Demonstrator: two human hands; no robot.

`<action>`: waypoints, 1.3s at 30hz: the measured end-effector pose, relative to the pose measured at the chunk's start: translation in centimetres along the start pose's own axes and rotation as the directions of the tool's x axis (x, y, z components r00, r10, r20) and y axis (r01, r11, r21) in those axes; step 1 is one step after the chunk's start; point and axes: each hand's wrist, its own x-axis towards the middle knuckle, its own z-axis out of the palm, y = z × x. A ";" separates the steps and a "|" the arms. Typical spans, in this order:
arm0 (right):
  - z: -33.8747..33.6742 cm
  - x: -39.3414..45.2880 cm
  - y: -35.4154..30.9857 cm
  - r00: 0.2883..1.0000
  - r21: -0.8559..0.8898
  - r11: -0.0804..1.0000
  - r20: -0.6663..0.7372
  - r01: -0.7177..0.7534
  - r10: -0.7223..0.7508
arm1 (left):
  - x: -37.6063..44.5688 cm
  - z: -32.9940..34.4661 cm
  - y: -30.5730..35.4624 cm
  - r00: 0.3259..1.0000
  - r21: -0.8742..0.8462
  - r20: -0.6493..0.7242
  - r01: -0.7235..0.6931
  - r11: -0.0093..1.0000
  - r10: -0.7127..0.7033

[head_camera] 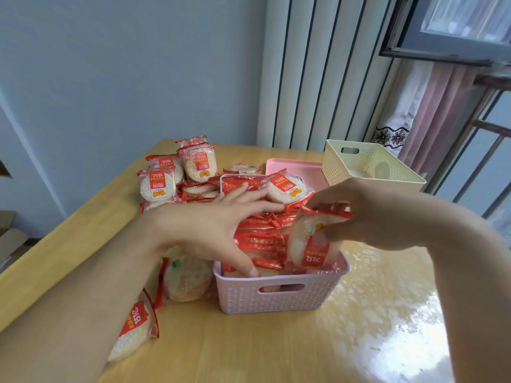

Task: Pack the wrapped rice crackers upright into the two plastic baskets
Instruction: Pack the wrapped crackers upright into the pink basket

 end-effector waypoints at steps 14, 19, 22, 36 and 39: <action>5.9 1.9 -3.2 0.994 -0.541 0.840 -0.107 -0.048 -0.013 | 0.3 1.5 2.4 0.987 0.216 0.057 0.132 0.968 -0.147; 5.1 1.9 -3.0 0.999 -0.418 0.907 -0.017 -0.043 0.040 | 0.4 1.9 2.9 0.979 0.222 0.012 0.194 0.956 -0.201; 2.3 0.9 -2.7 0.990 -0.093 0.989 0.077 -0.113 0.120 | 0.3 1.7 3.1 0.977 0.204 0.027 0.202 0.958 -0.212; 4.9 6.5 2.8 0.865 0.208 0.924 -0.334 -0.320 0.375 | 1.1 1.9 1.8 0.987 0.232 0.024 0.152 0.961 -0.162; 4.4 6.2 2.7 0.829 0.441 0.878 -0.408 -0.189 0.383 | 1.2 1.9 1.6 0.990 0.242 0.023 0.132 0.961 -0.142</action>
